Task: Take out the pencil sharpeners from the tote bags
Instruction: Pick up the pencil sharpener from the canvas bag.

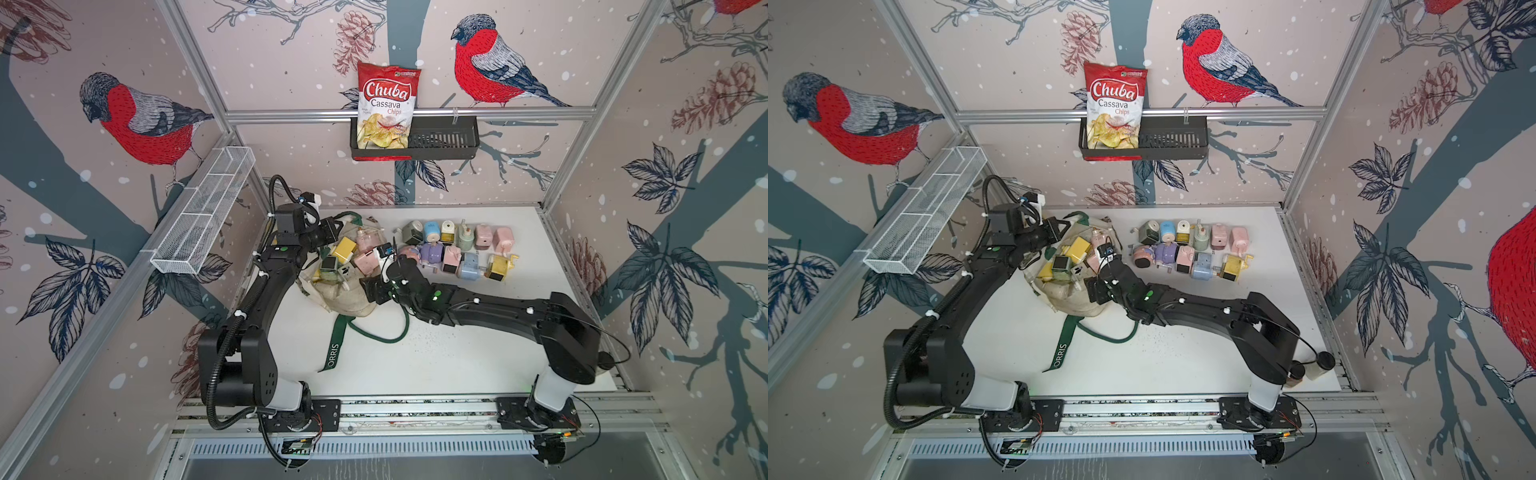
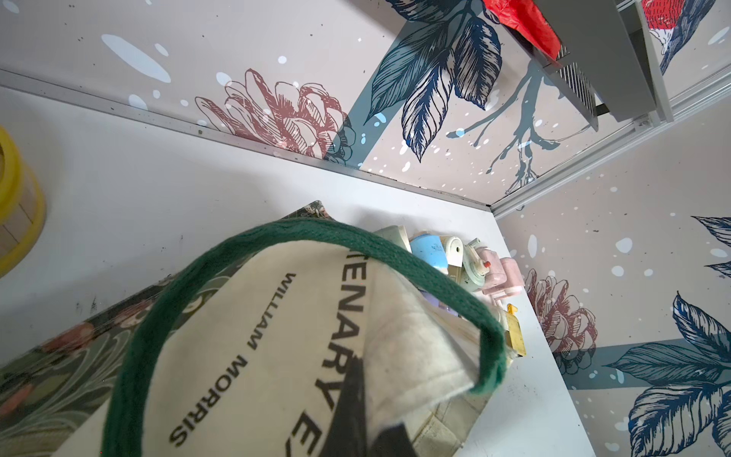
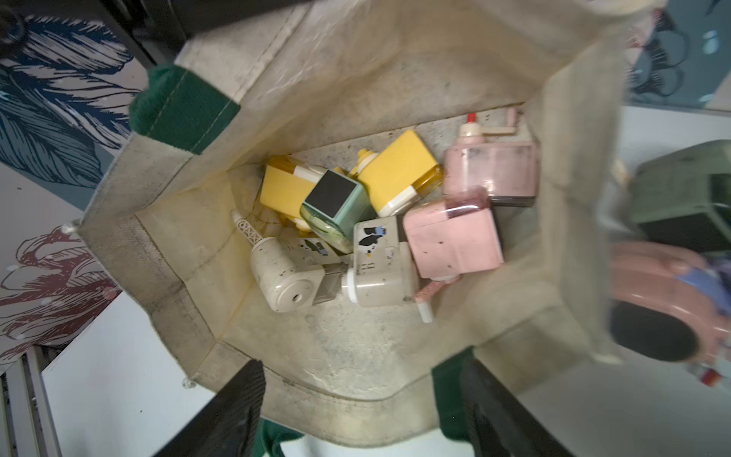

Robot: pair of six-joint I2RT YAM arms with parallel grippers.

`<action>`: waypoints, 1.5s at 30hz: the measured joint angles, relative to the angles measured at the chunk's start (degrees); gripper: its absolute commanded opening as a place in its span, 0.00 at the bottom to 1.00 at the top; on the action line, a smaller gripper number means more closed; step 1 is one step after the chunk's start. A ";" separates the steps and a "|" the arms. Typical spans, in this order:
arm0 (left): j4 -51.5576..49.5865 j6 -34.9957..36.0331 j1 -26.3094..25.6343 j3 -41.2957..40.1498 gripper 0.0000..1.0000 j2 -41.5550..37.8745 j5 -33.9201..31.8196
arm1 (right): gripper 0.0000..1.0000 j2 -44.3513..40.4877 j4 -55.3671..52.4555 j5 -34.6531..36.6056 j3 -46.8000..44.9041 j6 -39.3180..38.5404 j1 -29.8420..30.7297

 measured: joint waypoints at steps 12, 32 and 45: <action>-0.11 0.04 0.00 0.00 0.00 -0.17 -0.20 | 0.83 21.51 -9.79 -3.50 19.78 3.37 -0.96; -0.22 0.11 0.00 0.00 0.00 -0.24 -0.20 | 0.86 35.85 -18.75 -1.92 37.70 4.70 -2.75; -0.22 0.13 0.00 0.00 0.00 -0.22 -0.22 | 0.77 42.80 -19.12 1.29 45.75 3.34 -2.67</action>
